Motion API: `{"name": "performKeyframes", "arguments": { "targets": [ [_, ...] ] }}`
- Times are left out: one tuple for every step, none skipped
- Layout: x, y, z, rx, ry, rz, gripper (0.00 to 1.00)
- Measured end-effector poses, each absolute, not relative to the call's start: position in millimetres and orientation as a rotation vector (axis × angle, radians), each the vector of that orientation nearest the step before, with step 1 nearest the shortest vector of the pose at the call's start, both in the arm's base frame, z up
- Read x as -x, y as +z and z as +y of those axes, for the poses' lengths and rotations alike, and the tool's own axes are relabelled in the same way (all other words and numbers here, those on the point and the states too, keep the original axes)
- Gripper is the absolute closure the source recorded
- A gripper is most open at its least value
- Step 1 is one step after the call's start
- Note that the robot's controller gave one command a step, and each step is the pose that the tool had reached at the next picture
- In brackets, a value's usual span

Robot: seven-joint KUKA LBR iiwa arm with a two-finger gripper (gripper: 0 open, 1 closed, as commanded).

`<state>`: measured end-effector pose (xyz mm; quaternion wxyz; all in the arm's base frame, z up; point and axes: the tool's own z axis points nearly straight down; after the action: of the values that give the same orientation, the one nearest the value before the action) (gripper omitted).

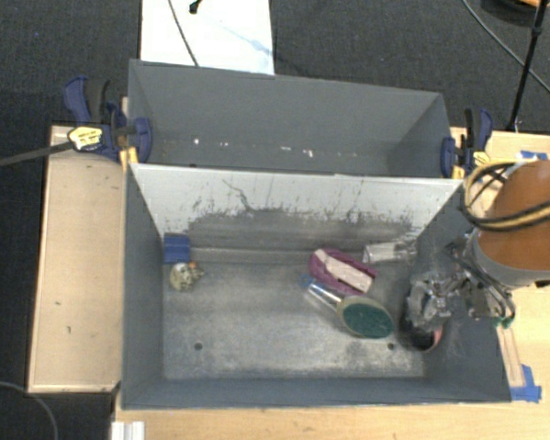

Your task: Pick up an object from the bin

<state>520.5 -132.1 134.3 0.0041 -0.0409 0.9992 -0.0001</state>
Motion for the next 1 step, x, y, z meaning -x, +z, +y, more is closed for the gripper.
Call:
{"name": "performKeyframes", "arguments": {
  "targets": [
    [-519.3, 131.0, -133.1, 0.13, 0.0, 3.136, 0.0]
  ]
}}
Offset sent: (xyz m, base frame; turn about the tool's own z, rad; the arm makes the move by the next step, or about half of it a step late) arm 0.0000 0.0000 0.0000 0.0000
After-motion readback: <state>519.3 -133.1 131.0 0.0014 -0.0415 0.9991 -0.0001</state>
